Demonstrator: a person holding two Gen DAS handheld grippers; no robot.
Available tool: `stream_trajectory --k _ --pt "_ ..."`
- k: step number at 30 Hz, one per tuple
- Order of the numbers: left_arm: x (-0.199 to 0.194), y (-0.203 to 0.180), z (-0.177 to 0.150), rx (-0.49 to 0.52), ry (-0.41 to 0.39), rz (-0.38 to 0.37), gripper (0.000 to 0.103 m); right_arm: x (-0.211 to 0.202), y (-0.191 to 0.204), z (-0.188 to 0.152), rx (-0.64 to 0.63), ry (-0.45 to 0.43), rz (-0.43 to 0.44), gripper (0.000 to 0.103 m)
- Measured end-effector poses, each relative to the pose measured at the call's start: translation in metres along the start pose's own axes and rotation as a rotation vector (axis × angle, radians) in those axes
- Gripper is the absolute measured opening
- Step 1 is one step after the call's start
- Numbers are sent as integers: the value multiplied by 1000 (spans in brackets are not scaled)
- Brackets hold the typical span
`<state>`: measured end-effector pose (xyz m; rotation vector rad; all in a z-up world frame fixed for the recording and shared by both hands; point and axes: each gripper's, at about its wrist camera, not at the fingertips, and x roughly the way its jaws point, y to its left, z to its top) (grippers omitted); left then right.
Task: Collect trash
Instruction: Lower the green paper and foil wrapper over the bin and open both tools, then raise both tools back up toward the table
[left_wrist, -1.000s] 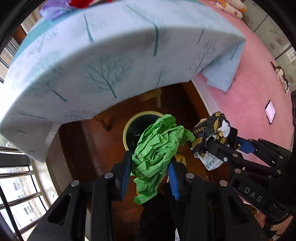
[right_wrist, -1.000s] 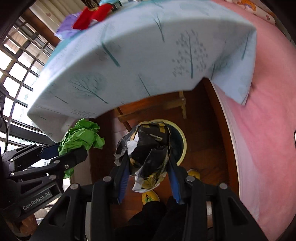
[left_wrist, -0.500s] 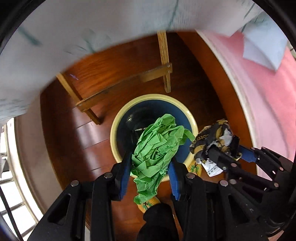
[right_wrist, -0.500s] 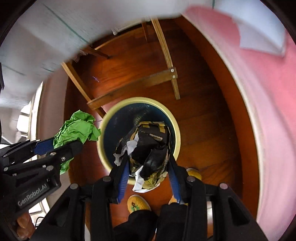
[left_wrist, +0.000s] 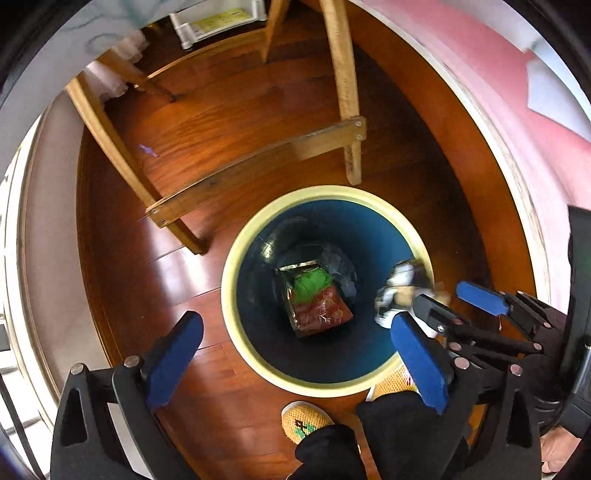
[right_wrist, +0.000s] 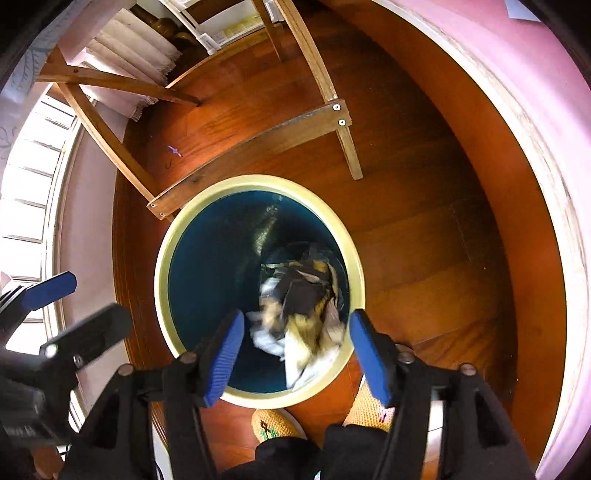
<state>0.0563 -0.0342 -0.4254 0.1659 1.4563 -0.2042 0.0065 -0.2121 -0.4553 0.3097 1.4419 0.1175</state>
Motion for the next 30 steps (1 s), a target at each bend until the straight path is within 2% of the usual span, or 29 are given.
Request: stream_trajectory --k 9,15,19,23,30 --pt "-25 9 -2 -35 -11 -21 101 -18 9 5 -1 -17 11 61" --pt "-68 9 -6 -45 -36 -32 101 -53 21 9 9 -19 13 61" --pt "-113 15 -5 -65 -70 -45 101 -88 35 11 1 -36 4 61" --pt "-163 23 -3 -74 -102 -49 101 -135 54 13 -23 -88 -16 61" --pt "-263 40 -3 -97 -181 -72 101 -232 90 12 -50 -148 18 61"
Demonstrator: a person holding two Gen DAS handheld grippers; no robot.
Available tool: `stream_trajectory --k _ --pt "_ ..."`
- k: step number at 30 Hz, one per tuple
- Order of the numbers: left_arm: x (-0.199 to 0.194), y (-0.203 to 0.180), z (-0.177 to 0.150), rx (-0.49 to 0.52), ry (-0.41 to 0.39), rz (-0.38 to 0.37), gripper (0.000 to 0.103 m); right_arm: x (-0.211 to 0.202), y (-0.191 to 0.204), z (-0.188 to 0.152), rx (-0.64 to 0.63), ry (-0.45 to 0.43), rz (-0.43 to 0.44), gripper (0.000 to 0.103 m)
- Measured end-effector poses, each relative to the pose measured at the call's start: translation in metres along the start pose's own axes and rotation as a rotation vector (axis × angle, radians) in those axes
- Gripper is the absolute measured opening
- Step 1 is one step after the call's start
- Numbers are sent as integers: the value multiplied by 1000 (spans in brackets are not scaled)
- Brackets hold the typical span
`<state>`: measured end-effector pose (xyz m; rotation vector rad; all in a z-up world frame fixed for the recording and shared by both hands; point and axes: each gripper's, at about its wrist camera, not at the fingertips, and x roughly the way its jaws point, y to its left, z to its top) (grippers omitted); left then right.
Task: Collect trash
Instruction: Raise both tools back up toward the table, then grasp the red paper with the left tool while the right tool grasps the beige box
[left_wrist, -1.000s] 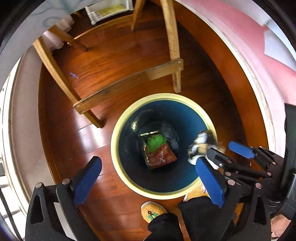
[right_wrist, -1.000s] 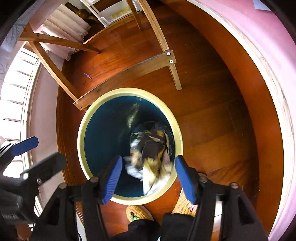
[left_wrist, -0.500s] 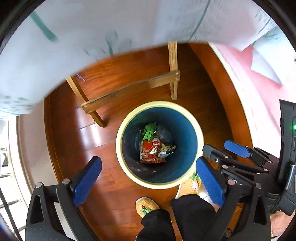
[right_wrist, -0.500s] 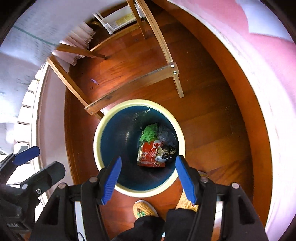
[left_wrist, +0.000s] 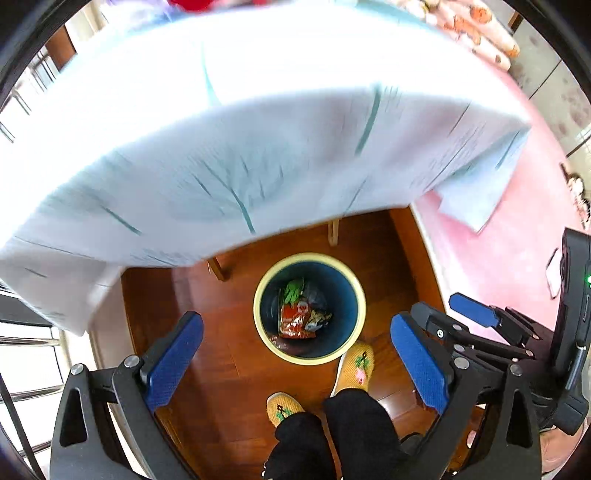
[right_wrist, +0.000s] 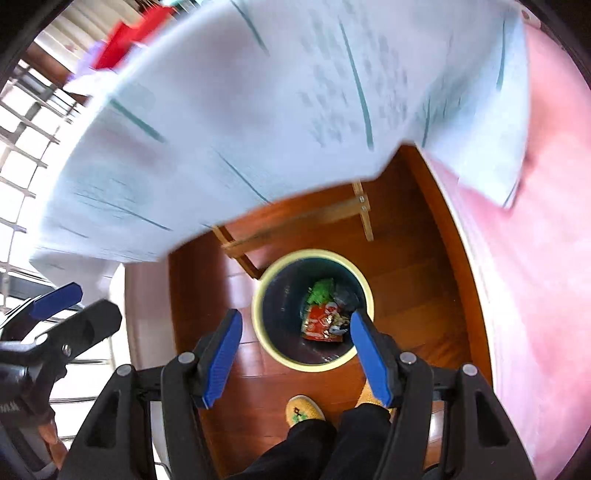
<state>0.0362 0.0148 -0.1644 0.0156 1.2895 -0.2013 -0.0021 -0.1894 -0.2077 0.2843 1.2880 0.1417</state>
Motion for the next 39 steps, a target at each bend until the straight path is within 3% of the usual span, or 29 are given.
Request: stream_trajectory --k 10,18,25,30,32,39 --pt "-115 13 16 23 -130 -1 101 -110 48 20 -40 -103 13 61" --pt "-181 13 35 50 -287 -26 101 -169 85 40 -130 -208 -26 61" --pt "-224 21 68 16 -423 -16 100 -206 102 74 -174 -324 -46 61" --pt "-224 27 94 -1 -437 -8 95 -213 109 103 -211 -372 -75 61" --pt "-215 31 109 -19 -421 -6 90 -209 109 117 -222 -374 -80 61" --pt "-166 43 175 -115 -334 9 90 -173 95 196 -300 -336 -73 61"
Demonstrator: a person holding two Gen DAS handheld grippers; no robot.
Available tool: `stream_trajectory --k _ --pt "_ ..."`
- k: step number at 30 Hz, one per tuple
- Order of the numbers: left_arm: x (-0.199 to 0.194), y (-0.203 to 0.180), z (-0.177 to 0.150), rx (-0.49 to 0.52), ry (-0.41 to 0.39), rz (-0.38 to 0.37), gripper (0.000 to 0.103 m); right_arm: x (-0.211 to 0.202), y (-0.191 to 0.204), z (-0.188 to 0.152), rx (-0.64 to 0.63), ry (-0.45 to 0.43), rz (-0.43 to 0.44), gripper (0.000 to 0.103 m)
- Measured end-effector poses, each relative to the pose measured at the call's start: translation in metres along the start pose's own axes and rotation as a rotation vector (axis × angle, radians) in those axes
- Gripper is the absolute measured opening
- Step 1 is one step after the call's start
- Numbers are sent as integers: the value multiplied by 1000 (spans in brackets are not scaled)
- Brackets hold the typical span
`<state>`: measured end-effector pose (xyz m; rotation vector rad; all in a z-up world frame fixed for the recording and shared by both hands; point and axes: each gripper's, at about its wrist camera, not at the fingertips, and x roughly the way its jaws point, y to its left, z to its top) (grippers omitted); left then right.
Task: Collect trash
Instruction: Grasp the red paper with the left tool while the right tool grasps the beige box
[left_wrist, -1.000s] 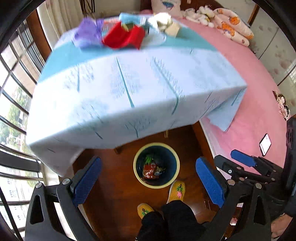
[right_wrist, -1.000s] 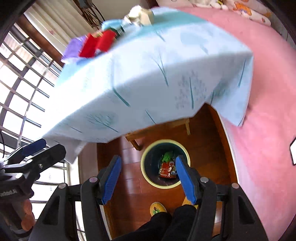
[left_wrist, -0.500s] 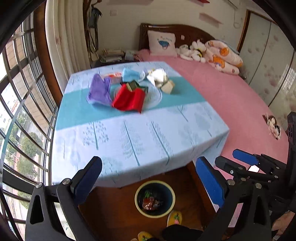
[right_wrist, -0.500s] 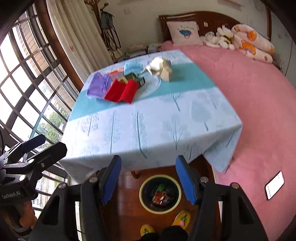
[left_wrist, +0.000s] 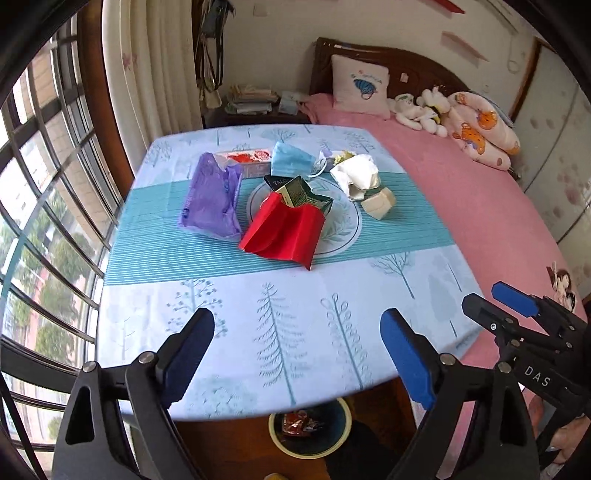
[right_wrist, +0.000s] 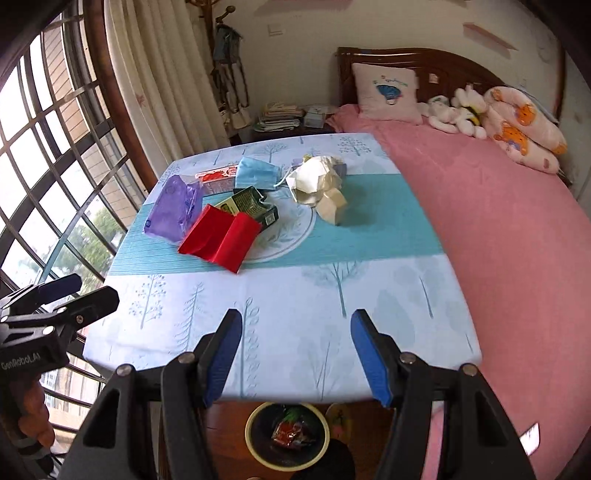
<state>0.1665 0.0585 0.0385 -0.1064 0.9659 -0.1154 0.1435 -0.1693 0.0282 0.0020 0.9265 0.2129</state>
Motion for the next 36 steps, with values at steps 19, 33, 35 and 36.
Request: stream_trajectory --k 19,33,35,36 --pt "198 -9 112 -11 277 189 90 189 -77 135 -186 200 182 61" --pt "239 -14 104 33 351 278 92 244 -72 138 -281 301 243 28" --pt "239 -15 103 41 352 289 90 245 -72 138 -286 297 248 28" --pt "241 -16 103 48 354 291 88 245 -72 138 -288 294 251 28"
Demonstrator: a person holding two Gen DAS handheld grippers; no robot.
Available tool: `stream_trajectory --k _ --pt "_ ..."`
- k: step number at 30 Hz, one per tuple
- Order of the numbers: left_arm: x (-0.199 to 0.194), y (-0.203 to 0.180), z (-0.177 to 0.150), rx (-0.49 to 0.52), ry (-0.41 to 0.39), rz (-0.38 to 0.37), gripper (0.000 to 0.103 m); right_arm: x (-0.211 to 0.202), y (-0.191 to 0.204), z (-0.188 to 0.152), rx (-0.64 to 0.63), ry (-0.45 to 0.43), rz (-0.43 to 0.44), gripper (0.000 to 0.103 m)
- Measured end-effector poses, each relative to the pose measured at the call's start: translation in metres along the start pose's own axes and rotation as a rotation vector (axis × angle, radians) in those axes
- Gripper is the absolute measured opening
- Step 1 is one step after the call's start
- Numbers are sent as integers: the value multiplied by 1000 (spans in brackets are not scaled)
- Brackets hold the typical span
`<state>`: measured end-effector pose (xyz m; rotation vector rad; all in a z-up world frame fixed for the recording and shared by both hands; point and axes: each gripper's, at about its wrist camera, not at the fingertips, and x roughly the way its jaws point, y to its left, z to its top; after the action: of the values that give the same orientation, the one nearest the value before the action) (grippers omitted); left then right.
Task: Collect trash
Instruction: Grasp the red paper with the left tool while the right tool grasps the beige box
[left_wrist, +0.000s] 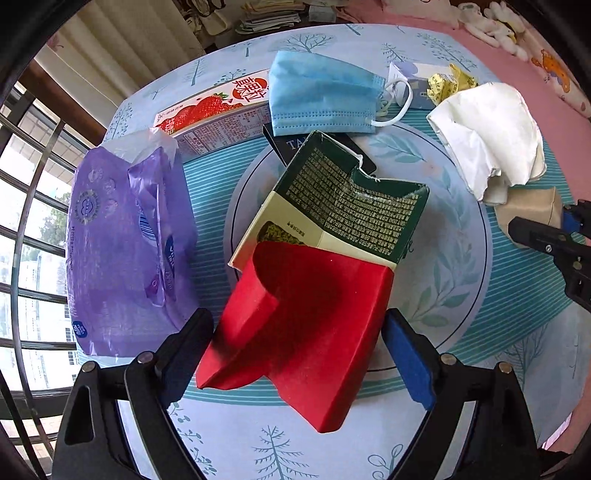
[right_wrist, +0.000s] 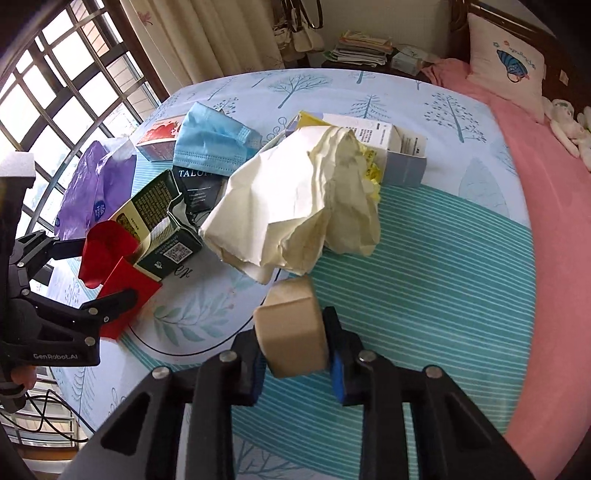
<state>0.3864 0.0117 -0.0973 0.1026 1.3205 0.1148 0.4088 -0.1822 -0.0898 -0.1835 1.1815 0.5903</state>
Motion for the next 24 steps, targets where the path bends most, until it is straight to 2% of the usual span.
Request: stream_trajectory --k 3,7,9,15,19,21,24 --pt "-5 0 0 13 3 0 74 -1 -1 0 4 -1 11 27" --pt "-19 -2 -9 35 -8 -16 62 -2 -4 -4 18 -5 22 27" --pt "-24 -4 -9 49 -12 -23 47 -4 -5 -8 25 -8 31 27" --pt "-45 -10 -12 50 -44 -25 22 -10 2 -15 34 -24 43 27" --pt "-57 -5 -13 29 -69 -43 18 -19 7 -19 45 -49 47 27" --pt "-62 -2 -14 31 -75 -46 9 -23 10 -23 53 -57 47 27" --pt "-70 5 -15 4 -84 -77 9 -31 15 -30 70 -68 49 27"
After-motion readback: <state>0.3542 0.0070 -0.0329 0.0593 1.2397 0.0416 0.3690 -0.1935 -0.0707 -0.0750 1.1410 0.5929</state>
